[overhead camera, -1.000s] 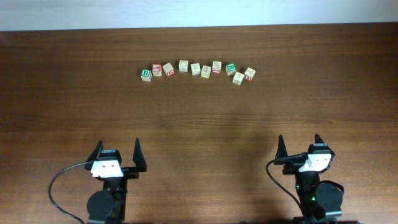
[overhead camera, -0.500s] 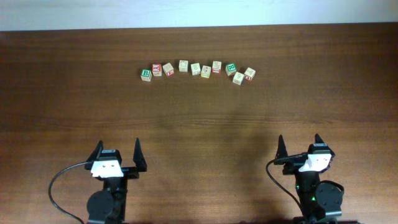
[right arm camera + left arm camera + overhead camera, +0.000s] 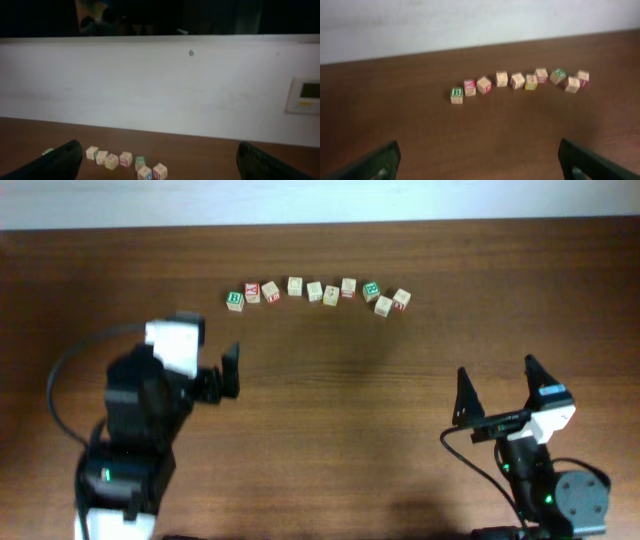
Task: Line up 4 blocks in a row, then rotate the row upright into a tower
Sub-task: 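Reach the right gripper to the arc and grasp a blue-lettered block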
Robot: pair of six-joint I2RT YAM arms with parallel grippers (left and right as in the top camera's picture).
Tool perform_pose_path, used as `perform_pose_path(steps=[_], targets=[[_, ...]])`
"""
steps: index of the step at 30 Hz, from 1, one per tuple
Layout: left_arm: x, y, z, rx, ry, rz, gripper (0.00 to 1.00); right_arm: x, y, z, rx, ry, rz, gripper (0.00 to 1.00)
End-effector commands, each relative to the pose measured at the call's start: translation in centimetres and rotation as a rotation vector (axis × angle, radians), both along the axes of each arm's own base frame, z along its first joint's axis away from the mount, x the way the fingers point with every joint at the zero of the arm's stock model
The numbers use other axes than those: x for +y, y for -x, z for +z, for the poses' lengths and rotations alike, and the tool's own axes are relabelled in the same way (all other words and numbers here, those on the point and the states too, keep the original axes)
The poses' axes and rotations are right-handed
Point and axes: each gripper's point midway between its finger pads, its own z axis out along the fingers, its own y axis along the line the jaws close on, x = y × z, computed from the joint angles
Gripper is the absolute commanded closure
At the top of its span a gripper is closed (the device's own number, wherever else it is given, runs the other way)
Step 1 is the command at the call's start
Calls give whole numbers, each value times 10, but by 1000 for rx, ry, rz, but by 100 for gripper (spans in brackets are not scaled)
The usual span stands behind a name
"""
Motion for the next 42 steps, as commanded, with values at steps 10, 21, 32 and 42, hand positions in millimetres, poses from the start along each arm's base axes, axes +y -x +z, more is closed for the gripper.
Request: perform_pose_path(steps=[10, 21, 32, 42], targets=[[-22, -124, 21, 321, -65, -64, 1, 64, -236, -33, 821, -50, 296, 2], [17, -164, -63, 480, -29, 356, 1, 88, -266, -233, 1261, -246, -251, 30], [1, -167, -85, 525, -54, 327, 1, 94, -282, -296, 1243, -107, -287, 58], [0, -167, -85, 525, -54, 326, 1, 89, -273, -296, 1278, -83, -314, 74]])
